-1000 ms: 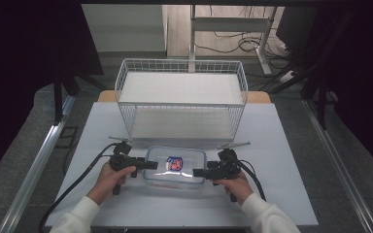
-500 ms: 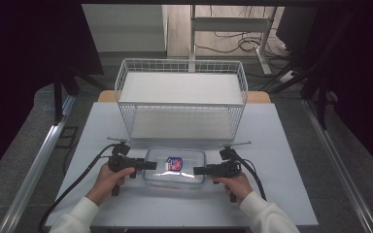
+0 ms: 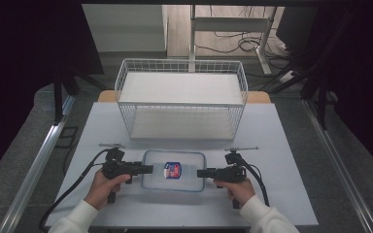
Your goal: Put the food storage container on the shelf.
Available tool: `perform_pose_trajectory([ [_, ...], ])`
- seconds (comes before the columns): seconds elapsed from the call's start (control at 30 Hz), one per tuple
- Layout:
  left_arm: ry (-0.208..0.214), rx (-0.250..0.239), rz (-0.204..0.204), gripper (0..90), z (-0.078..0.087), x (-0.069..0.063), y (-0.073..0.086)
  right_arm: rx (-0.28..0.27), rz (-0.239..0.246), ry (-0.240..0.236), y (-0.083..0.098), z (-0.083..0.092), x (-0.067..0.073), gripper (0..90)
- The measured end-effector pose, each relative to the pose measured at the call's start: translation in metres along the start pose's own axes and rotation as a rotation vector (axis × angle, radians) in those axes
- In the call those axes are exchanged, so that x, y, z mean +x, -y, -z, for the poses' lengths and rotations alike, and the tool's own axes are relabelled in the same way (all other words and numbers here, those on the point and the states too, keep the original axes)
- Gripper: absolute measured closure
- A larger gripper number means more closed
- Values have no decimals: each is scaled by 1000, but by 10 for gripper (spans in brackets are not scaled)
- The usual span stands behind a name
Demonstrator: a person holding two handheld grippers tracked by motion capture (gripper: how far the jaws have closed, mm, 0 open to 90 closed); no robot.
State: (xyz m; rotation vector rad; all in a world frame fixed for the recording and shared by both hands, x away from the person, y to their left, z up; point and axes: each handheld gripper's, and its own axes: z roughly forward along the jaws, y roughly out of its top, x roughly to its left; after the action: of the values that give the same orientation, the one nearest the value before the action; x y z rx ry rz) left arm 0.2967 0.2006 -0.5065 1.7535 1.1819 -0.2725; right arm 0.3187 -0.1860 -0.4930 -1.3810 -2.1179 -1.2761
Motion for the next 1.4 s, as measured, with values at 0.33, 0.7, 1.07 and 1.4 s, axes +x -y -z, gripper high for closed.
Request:
perform_pose_trajectory([
  [0.33, -16, -5, 7, 425, 4, -7, 3, -24, 5, 22, 7, 3, 8, 517],
  [0.7, -23, -5, 15, 431, 3, -13, 4, -45, -29, 25, 6, 6, 10, 523],
  [1.07, -16, -13, -5, 440, -1, -15, -12, -68, -12, 31, -2, 15, 7, 523],
  [1.4, -16, -22, -27, 443, -13, 0, -43, -94, 67, 54, -31, 14, -4, 522],
])
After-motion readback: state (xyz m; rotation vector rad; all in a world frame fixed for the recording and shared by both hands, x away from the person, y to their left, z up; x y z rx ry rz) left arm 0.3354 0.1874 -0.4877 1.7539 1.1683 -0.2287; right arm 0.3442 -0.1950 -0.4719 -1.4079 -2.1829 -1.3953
